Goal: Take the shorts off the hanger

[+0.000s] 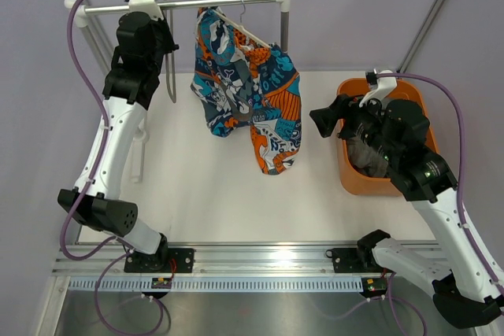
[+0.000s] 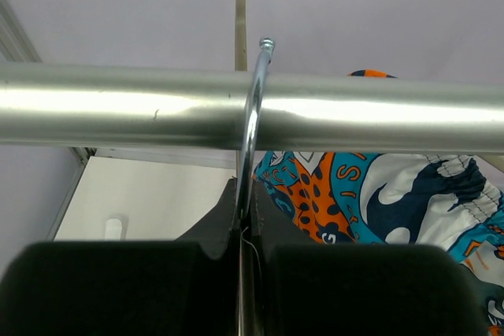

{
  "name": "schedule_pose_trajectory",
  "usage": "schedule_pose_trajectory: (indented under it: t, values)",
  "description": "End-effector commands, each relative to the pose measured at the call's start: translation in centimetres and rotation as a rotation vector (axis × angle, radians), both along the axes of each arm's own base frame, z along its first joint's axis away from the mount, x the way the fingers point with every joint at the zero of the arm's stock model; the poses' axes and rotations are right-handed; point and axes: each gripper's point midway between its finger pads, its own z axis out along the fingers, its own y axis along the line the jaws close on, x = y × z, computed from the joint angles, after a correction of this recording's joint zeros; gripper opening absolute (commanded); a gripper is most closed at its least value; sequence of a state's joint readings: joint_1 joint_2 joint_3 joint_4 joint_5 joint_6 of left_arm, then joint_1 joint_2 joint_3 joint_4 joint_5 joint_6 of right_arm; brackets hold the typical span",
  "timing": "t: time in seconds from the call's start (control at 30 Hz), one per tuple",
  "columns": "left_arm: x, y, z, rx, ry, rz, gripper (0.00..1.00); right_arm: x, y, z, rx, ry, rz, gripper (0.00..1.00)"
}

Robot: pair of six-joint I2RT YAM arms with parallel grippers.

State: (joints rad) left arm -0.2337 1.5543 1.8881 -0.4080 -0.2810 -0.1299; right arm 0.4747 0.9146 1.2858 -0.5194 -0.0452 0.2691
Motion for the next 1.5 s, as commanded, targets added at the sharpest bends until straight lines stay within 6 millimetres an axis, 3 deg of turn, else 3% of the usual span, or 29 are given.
schedule_pose_trajectory:
  t: [0.0,0.23,0.5,0.77,0.93,1.2,1.33,1.47]
  values:
    - [-0.3,0.1,-1.5,-0.008,0.041,-0.007,0.0,0.0,0.0,0.4,0.012,-0.016,0.001,0.83]
    - [-1.3,0.3,-1.3,-0.007,0.026,-0.013,0.05,0.1,0.1,-0.1,0.008,-0.005,0.004,0.83]
    - [-3.2,0.9,0.9,-0.007,-0.043,-0.008,0.08,0.2,0.4,-0.2,0.011,-0.004,0.013,0.83]
    - [-5.6,1.4,3.3,-0.01,-0.106,-0.011,0.28,1.1,0.5,-0.2,0.014,-0.005,-0.006,0.83]
    - [-7.1,1.7,4.6,-0.003,-0.147,-0.015,0.46,2.1,0.7,0.3,0.039,-0.018,-0.028,0.84]
    - [-9.6,2.4,6.3,0.002,-0.187,-0.008,0.53,6.1,-0.4,2.0,0.04,-0.046,-0.188,0.76]
    - [-12.7,2.7,8.7,-0.027,-0.252,-0.029,0.54,8.8,-1.8,3.1,0.03,-0.073,-0.325,0.61]
    - [-15.9,1.9,10.4,-0.074,-0.316,-0.106,0.57,11.2,-2.4,4.0,0.033,-0.096,-0.405,0.55]
